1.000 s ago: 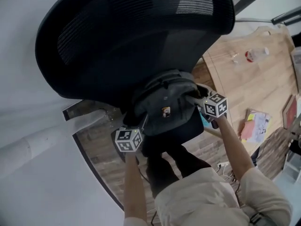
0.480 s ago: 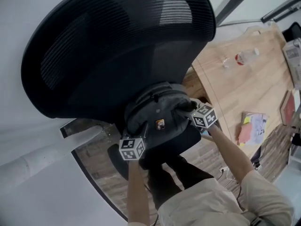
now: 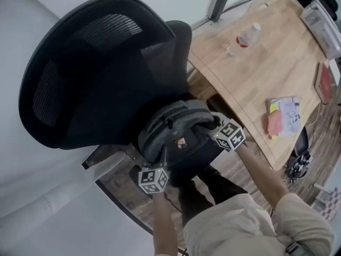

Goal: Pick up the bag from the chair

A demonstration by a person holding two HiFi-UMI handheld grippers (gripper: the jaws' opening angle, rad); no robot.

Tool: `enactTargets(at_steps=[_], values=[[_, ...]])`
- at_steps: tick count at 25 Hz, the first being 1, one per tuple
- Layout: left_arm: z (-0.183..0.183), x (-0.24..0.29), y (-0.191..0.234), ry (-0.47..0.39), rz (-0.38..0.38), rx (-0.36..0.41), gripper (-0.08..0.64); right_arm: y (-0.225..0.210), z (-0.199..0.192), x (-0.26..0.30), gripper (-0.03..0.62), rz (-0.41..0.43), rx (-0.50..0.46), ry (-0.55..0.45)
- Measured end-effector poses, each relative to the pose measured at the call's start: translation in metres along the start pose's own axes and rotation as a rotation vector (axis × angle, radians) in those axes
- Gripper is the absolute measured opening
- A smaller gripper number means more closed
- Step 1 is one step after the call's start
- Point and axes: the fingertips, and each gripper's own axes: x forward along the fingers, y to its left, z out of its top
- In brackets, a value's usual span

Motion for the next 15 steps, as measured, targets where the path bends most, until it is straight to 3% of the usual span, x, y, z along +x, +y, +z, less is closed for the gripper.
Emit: enactTargets(at_steps=[9, 15], values=[[0.043, -0.046, -0.066, 0.024, -0.160, 0.083, 0.150, 0.035, 0.020, -0.099, 0.191, -0.081, 0.062, -0.050], [0.075, -0.101, -0.110, -0.001, -0.164, 0.157, 0.150, 0.080, 0.038, -0.166, 0.190, -0.235, 0.116, -0.141]])
